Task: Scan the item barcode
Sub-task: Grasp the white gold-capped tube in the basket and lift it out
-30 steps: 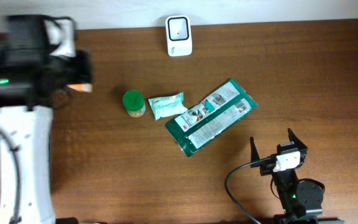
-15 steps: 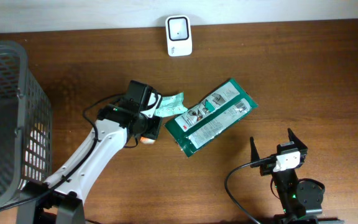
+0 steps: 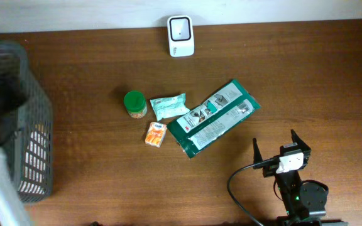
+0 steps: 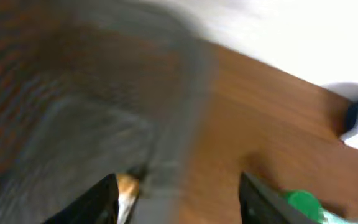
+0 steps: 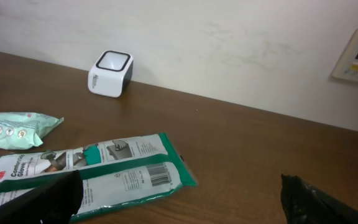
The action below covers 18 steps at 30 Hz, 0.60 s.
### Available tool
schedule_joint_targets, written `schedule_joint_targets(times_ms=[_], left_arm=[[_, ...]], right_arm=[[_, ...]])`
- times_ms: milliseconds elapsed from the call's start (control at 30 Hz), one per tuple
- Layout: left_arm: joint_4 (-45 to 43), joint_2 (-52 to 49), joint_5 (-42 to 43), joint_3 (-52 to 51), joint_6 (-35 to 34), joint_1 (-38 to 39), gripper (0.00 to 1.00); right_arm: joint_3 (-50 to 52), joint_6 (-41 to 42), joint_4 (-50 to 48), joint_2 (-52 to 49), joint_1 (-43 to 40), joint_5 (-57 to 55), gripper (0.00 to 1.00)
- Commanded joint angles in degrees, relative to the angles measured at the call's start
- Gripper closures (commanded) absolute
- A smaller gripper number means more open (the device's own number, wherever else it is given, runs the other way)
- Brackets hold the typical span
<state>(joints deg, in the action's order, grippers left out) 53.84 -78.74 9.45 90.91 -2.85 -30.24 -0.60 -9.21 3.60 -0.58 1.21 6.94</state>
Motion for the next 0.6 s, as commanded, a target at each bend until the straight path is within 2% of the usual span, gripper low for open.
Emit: schedule_joint_targets(times_ms=[0,133,300,467,567], left_arm=[[2.91,-4.35,12.00,-0.17,-0.42,-11.41,0.47],[3.30,-6.34,11.39,-2.12,-3.41,-16.68,0.48],[2.21,-7.63,4.37,-5.07,-4.00,-16.96,0.47],[-3.82,-8.81,3.74,-13.68,-4.00,-16.96,0.47],[-8.46,-9.57,0.09,-19.10,-3.93,-17.35,0.42]], right_arm=[[0.28,0.24,0.31,0.37,0.33,-0.07,0.02],[0.28,0.24,0.31,0.37,0.33,-0.07,0.02],[0.28,0.24,0.31,0.37,0.33,-0.07,0.02],[0.28,0.24,0.31,0.37,0.33,-0.07,0.01],[0.28,0.24,0.31,0.37,0.33,-0.07,0.02]])
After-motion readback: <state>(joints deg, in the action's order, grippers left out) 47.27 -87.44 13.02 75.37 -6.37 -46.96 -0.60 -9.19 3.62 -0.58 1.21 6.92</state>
